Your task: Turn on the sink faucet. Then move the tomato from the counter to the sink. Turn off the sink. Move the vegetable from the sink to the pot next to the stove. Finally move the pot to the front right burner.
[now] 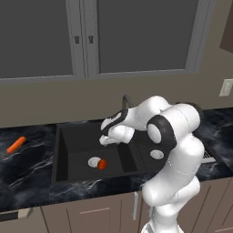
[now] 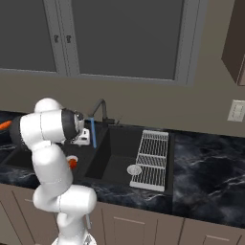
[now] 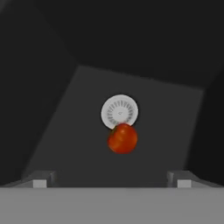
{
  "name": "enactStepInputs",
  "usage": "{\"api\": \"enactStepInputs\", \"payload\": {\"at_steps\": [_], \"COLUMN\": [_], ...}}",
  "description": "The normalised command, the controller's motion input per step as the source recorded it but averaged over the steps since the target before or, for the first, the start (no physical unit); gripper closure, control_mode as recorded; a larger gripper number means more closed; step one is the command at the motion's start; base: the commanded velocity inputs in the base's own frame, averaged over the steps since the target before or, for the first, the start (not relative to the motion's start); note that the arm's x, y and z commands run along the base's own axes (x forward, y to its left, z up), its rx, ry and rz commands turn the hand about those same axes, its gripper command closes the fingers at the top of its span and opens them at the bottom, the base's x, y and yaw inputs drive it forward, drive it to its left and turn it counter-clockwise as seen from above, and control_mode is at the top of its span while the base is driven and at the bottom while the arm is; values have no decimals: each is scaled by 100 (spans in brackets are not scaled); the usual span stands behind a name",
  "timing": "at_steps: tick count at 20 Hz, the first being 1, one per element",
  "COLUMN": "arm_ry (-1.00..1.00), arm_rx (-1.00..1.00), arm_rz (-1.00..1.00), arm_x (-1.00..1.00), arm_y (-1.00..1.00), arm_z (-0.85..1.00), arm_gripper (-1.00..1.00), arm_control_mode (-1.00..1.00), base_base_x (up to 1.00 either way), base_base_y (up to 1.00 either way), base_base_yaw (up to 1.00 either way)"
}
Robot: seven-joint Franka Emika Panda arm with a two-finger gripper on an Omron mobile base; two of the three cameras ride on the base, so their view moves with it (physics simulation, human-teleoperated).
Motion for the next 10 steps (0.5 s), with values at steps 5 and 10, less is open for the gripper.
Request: {"api": "enactStepInputs", "payload": {"at_steps": [5, 10], "arm_ry": [0, 0], "arm_rx": [24, 21], "arm_rz": [-3, -3], "arm_x": [-42, -36], "arm_y": [-49, -58], "arm_z": [67, 54], "arm_gripper": [-100, -100], "arm_control_mode": [-100, -100], "base_base_x": [0, 0], "base_base_y": [0, 0], "base_base_yaw": [0, 0]}}
